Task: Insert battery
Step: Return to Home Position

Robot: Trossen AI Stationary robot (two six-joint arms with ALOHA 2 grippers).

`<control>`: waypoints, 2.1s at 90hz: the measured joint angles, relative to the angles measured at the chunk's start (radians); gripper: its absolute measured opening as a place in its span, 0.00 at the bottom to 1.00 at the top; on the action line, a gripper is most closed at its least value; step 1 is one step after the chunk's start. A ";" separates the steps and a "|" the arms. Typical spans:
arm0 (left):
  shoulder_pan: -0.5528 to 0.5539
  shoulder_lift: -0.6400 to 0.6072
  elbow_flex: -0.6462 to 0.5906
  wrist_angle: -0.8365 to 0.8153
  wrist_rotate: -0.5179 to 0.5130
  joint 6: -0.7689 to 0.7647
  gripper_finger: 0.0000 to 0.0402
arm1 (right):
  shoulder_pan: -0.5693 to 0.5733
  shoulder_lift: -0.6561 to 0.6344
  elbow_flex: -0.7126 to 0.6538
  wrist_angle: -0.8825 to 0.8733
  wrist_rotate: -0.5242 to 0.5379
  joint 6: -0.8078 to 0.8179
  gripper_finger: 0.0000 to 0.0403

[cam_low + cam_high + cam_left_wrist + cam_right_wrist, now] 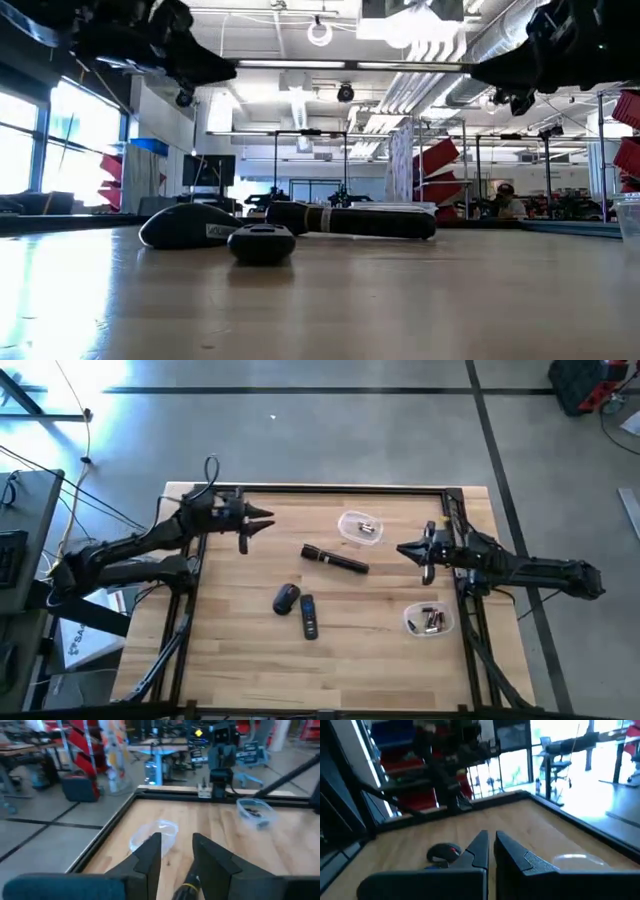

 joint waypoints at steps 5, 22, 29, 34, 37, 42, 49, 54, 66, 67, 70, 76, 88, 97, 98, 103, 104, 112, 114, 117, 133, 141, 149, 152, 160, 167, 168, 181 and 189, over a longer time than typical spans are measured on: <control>-0.014 -0.046 -0.026 0.005 -0.003 -0.019 0.22 | 0.000 -0.038 -0.012 0.000 -0.010 0.001 0.00; -0.084 -0.186 -0.120 0.038 -0.013 -0.106 0.22 | 0.039 -0.137 -0.044 -0.028 -0.015 0.020 0.00; -0.117 -0.240 -0.156 0.045 -0.059 -0.122 0.22 | 0.068 -0.171 -0.067 -0.015 -0.004 0.019 0.00; -0.142 -0.273 -0.181 0.051 -0.100 -0.133 0.22 | 0.089 -0.192 -0.087 -0.008 0.013 0.022 0.00; -0.158 -0.292 -0.199 0.050 -0.128 -0.139 0.22 | 0.102 -0.207 -0.098 -0.008 0.029 0.024 0.00; -0.184 -0.317 -0.224 0.044 -0.177 -0.148 0.22 | 0.124 -0.226 -0.115 -0.008 0.058 0.022 0.00; -0.217 -0.345 -0.251 0.047 -0.231 -0.162 0.22 | 0.153 -0.252 -0.138 -0.005 0.091 0.020 0.00; -0.239 -0.362 -0.265 0.048 -0.246 -0.172 0.22 | 0.169 -0.268 -0.150 -0.014 0.106 0.016 0.00; -0.298 -0.391 -0.286 0.047 -0.260 -0.189 0.22 | 0.200 -0.289 -0.150 -0.045 0.132 0.006 0.00; -0.303 -0.394 -0.288 0.048 -0.262 -0.188 0.22 | 0.203 -0.289 -0.150 -0.046 0.132 0.004 0.00; -0.318 -0.401 -0.292 0.047 -0.264 -0.178 0.22 | 0.211 -0.290 -0.150 -0.045 0.130 -0.006 0.00; -0.349 -0.415 -0.294 0.044 -0.252 -0.140 0.22 | 0.223 -0.289 -0.150 -0.039 0.129 -0.037 0.00; -0.392 -0.457 -0.294 0.032 -0.232 -0.129 0.22 | 0.229 -0.289 -0.150 -0.037 0.177 -0.063 0.00; -0.404 -0.510 -0.294 -0.028 -0.231 -0.113 0.22 | 0.229 -0.289 -0.150 -0.038 0.218 -0.016 0.00; -0.404 -0.516 -0.294 -0.035 -0.231 -0.110 0.22 | 0.228 -0.289 -0.150 -0.039 0.220 -0.012 0.00; -0.404 -0.552 -0.294 -0.080 -0.232 -0.101 0.22 | 0.229 -0.289 -0.150 -0.044 0.221 -0.005 0.00; -0.404 -0.559 -0.294 -0.089 -0.232 -0.100 0.22 | 0.229 -0.289 -0.150 -0.045 0.220 -0.005 0.00; -0.404 -0.623 -0.294 -0.176 -0.224 -0.086 0.22 | 0.229 -0.288 -0.150 -0.054 0.218 -0.003 0.00; -0.404 -0.641 -0.294 -0.205 -0.223 -0.082 0.22 | 0.229 -0.288 -0.150 -0.055 0.218 -0.003 0.00; -0.404 -0.668 -0.294 -0.247 -0.224 -0.077 0.22 | 0.229 -0.288 -0.150 -0.057 0.218 -0.003 0.00; -0.404 -0.776 -0.293 -0.359 -0.223 -0.053 0.22 | 0.229 -0.288 -0.150 -0.064 0.218 -0.003 0.00; -0.404 -0.768 -0.298 -0.330 -0.230 -0.039 0.22 | 0.229 -0.286 -0.150 -0.072 0.216 -0.003 0.00; -0.403 -0.777 -0.339 -0.235 -0.250 -0.052 0.22 | 0.229 -0.284 -0.150 -0.084 0.217 -0.003 0.00; -0.403 -0.776 -0.363 -0.185 -0.249 -0.054 0.22 | 0.229 -0.283 -0.150 -0.086 0.216 -0.003 0.00; -0.404 -0.777 -0.441 -0.035 -0.236 -0.059 0.22 | 0.229 -0.282 -0.150 -0.103 0.216 -0.003 0.00; -0.404 -0.771 -0.442 -0.059 -0.223 -0.057 0.22 | 0.229 -0.281 -0.150 -0.115 0.215 -0.003 0.00; -0.404 -0.770 -0.442 -0.060 -0.220 -0.057 0.22 | 0.229 -0.281 -0.150 -0.116 0.215 -0.003 0.00; -0.407 -0.774 -0.442 -0.054 -0.161 -0.057 0.22 | 0.229 -0.280 -0.150 -0.146 0.212 -0.003 0.00; -0.407 -0.774 -0.442 -0.037 -0.177 -0.046 0.22 | 0.229 -0.280 -0.150 -0.155 0.211 -0.002 0.00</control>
